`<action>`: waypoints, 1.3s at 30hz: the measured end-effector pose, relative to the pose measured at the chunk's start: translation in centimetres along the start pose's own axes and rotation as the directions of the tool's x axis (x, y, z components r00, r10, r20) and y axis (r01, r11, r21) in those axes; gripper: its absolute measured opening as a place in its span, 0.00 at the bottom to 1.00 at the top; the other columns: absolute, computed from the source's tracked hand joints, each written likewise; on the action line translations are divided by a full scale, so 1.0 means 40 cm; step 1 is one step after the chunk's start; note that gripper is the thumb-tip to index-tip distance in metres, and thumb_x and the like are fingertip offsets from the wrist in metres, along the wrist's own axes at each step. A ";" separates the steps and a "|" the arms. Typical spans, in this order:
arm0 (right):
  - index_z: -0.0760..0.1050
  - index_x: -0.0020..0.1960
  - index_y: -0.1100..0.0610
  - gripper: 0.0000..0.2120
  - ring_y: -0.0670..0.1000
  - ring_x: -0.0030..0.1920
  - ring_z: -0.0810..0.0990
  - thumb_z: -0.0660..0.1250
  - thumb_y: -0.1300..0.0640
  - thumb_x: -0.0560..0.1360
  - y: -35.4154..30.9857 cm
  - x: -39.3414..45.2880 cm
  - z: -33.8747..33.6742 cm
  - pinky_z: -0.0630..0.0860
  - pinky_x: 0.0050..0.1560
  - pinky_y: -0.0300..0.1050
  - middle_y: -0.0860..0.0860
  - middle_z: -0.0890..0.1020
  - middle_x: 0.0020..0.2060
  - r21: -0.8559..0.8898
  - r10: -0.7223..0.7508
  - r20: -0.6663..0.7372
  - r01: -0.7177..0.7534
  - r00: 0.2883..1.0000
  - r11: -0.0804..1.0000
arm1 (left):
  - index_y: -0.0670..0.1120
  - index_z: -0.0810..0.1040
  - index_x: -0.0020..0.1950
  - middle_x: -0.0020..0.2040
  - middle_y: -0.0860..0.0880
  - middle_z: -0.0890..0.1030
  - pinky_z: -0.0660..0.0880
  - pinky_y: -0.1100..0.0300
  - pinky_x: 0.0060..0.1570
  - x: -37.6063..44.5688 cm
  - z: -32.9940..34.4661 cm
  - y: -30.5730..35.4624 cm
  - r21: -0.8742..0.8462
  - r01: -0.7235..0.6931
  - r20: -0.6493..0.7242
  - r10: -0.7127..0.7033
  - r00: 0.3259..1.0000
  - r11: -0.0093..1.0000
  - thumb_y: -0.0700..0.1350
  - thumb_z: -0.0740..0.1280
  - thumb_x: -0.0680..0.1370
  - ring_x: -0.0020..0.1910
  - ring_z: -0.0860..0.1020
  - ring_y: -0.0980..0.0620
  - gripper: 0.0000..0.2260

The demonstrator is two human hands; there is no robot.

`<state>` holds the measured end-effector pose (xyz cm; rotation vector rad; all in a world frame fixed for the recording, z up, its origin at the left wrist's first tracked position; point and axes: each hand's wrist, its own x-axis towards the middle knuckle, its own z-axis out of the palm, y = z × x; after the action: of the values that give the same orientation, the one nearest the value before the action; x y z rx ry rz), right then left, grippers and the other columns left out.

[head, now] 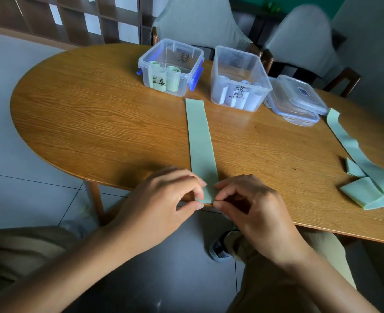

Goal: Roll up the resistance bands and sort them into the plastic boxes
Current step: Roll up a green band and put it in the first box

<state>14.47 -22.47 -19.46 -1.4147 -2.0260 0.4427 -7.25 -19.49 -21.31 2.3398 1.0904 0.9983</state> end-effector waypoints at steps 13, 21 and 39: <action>0.81 0.47 0.50 0.06 0.43 0.57 0.77 0.76 0.57 0.73 0.010 0.009 -0.007 0.72 0.57 0.36 0.41 0.79 0.54 -0.084 -0.084 0.065 0.089 0.994 0.992 | 0.49 0.80 0.40 0.59 0.57 0.80 0.72 0.60 0.56 -0.001 0.004 0.000 0.043 -0.022 -0.030 0.023 0.999 0.999 0.45 0.76 0.74 0.58 0.75 0.55 0.06; 0.81 0.46 0.51 0.06 0.43 0.57 0.78 0.76 0.59 0.73 0.010 0.010 -0.009 0.72 0.56 0.36 0.41 0.80 0.51 -0.089 -0.091 0.073 0.098 0.993 0.991 | 0.48 0.80 0.40 0.62 0.56 0.79 0.70 0.58 0.60 0.003 0.003 -0.002 0.054 -0.029 0.001 0.029 1.000 0.998 0.45 0.75 0.74 0.62 0.74 0.52 0.06; 0.76 0.44 0.49 0.06 0.44 0.57 0.67 0.68 0.51 0.79 -0.008 0.046 -0.014 0.64 0.57 0.30 0.38 0.70 0.52 -0.203 0.051 0.203 -0.009 0.978 0.979 | 0.54 0.76 0.39 0.77 0.52 0.68 0.68 0.52 0.68 0.011 0.011 0.027 0.080 0.194 0.013 -0.195 0.981 0.978 0.51 0.71 0.75 0.77 0.57 0.50 0.07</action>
<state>14.17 -20.90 -18.32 -1.5783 -2.2723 0.4226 -6.18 -19.85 -20.76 2.2446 1.3431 0.8725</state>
